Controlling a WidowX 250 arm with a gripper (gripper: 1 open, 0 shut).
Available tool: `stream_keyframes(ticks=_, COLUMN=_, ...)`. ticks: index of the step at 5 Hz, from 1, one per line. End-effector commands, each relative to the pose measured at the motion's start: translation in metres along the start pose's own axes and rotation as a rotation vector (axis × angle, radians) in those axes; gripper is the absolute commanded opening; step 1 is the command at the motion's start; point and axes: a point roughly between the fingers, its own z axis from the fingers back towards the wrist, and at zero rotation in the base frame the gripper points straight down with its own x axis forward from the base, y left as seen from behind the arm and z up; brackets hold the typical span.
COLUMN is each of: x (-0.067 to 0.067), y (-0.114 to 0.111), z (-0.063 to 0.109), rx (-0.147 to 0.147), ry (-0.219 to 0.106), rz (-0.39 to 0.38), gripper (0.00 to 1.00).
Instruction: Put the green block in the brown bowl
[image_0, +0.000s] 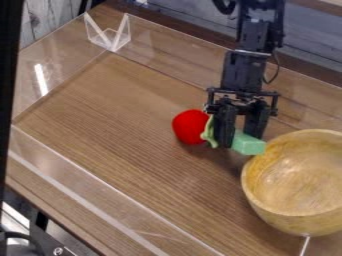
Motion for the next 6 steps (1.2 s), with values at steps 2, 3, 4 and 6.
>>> stream_keyframes(ticks=2, x=-0.004, y=0.000, z=0.018, rx=-0.025, ry=0.001, rz=-0.020, gripper=0.00)
stream_keyframes(ticks=3, x=-0.005, y=0.000, z=0.019, rx=-0.017, ry=0.014, rz=-0.026, gripper=0.00)
stream_keyframes(ticks=4, x=-0.007, y=0.001, z=0.021, rx=-0.009, ry=0.028, rz=-0.033, gripper=0.00)
stream_keyframes(ticks=6, x=-0.013, y=0.002, z=0.024, rx=0.010, ry=0.055, rz=-0.044, gripper=0.00)
